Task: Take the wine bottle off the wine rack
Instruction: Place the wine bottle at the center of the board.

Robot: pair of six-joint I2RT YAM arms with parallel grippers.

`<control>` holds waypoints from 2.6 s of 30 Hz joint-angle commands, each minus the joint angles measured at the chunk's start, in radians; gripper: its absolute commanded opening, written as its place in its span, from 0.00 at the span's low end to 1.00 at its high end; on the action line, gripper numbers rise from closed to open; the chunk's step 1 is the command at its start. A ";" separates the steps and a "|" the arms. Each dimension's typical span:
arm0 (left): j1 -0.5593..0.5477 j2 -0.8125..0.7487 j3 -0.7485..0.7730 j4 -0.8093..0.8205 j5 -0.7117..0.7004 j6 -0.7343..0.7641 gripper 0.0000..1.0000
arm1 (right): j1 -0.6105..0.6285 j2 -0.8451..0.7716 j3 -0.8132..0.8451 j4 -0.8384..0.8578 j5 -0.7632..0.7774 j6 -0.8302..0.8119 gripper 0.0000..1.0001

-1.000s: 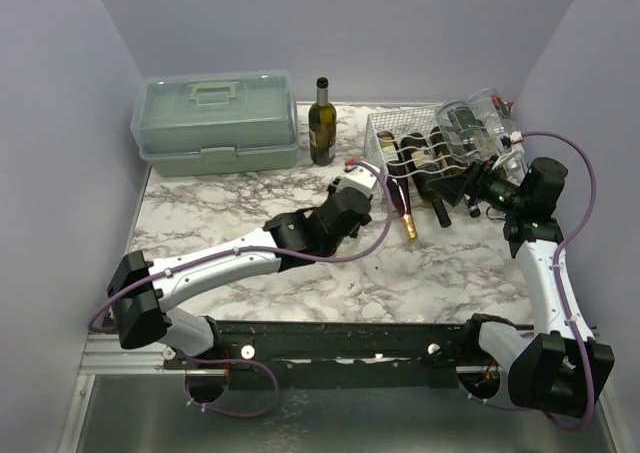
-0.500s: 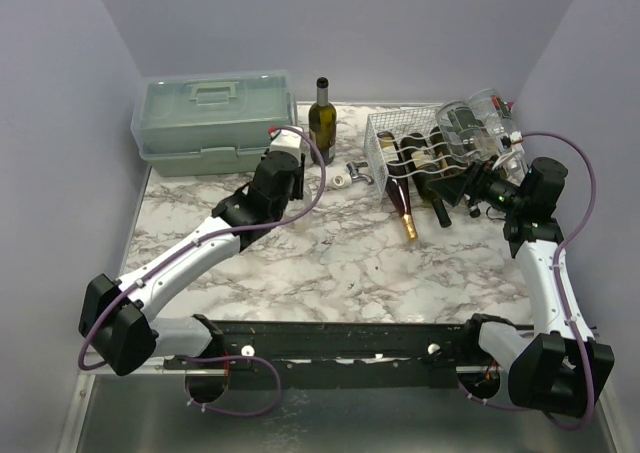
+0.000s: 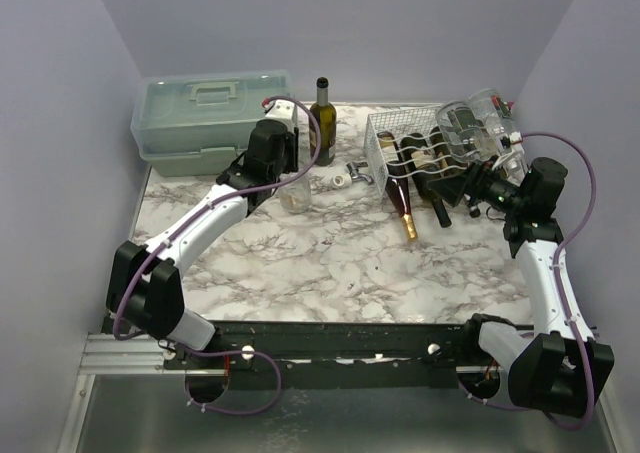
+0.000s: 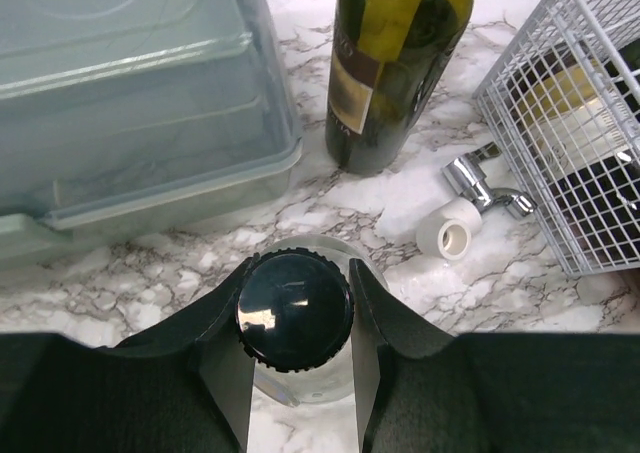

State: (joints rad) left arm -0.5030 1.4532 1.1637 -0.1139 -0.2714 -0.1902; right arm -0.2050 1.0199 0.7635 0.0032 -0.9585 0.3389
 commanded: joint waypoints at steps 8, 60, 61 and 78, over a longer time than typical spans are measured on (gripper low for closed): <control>0.013 0.108 0.226 0.218 0.042 0.116 0.00 | -0.007 -0.006 0.005 -0.037 0.019 -0.026 0.83; 0.034 -0.644 -0.294 -0.072 0.376 0.050 0.99 | -0.008 0.135 0.321 -0.535 0.002 -0.498 0.89; 0.034 -0.656 -0.299 -0.072 0.370 0.057 0.99 | -0.008 0.140 0.338 -0.544 0.024 -0.495 0.89; 0.034 -0.773 -0.355 -0.011 0.279 0.090 0.99 | -0.007 0.233 0.553 -0.651 0.369 -0.488 0.91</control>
State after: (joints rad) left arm -0.4732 0.6891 0.8272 -0.1501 0.0395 -0.1253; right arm -0.2050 1.2339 1.2705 -0.5968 -0.6811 -0.1322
